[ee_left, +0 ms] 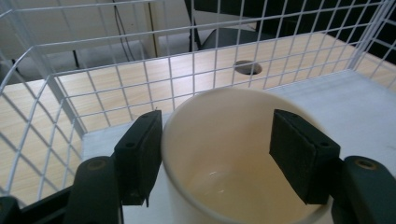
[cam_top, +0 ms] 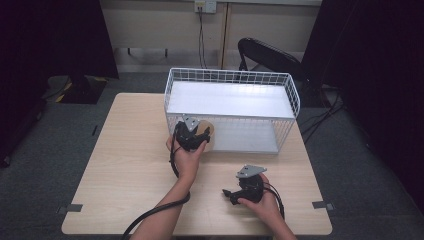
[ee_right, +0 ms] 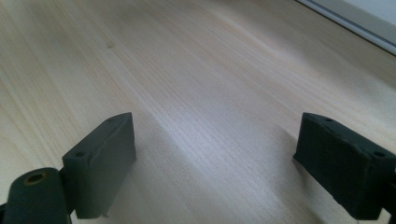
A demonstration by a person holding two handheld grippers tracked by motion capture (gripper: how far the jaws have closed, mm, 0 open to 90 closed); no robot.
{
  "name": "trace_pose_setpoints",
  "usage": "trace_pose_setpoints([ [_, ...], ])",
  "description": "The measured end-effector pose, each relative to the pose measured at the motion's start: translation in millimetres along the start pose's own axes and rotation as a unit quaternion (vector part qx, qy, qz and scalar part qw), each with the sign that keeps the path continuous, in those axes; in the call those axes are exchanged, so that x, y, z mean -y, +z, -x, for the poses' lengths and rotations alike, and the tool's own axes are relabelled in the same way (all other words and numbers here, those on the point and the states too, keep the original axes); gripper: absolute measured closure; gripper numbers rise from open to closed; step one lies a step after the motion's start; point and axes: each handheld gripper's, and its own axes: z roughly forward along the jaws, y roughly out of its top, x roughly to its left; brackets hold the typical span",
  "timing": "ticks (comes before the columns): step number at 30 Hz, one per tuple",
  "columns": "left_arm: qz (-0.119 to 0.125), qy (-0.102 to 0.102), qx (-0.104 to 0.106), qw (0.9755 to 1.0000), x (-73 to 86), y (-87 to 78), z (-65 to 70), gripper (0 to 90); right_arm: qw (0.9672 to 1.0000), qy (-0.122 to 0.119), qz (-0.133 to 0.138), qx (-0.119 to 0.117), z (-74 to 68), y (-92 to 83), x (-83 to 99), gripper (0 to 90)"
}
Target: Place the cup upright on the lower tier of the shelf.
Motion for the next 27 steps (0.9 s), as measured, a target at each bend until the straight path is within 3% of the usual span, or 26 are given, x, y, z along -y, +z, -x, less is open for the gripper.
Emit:
trace_pose_setpoints([
  [3, 0.001, -0.005, 0.003, 1.0000, -1.6, -1.0, -1.1, 34.8, 1.0000, 0.000, 0.000, 0.000, 0.0, 0.0, 0.0, 11.2],
  [7, 0.004, 0.004, 0.001, 1.0000, -2.8, -3.2, 0.0, 34.2, 1.0000, 0.000, 0.000, 0.000, 0.0, 0.0, 0.0, 11.2],
  [12, 0.009, -0.008, 0.002, 0.9999, -3.9, -6.9, 0.2, 33.3, 1.0000, 0.000, 0.000, 0.000, 0.0, 0.0, 0.0, 11.2],
  [17, 0.008, -0.004, 0.007, 0.9999, -6.3, -13.7, 1.1, 33.9, 1.0000, 0.000, 0.000, 0.000, 0.0, 0.0, 0.0, 11.2],
  [20, 0.011, -0.015, 0.013, 0.9997, -7.3, -18.5, 1.2, 32.8, 1.0000, 0.000, 0.000, 0.000, 0.0, 0.0, 0.0, 11.2],
  [25, 0.010, -0.004, 0.022, 0.9997, -5.8, -26.7, 3.6, 30.7, 1.0000, 0.000, 0.000, 0.000, 0.0, 0.0, 0.0, 11.2],
  [27, 0.014, 0.012, 0.021, 0.9996, -6.7, -32.1, 6.0, 30.1, 1.0000, 0.000, 0.000, 0.000, 0.0, 0.0, 0.0, 11.2],
])
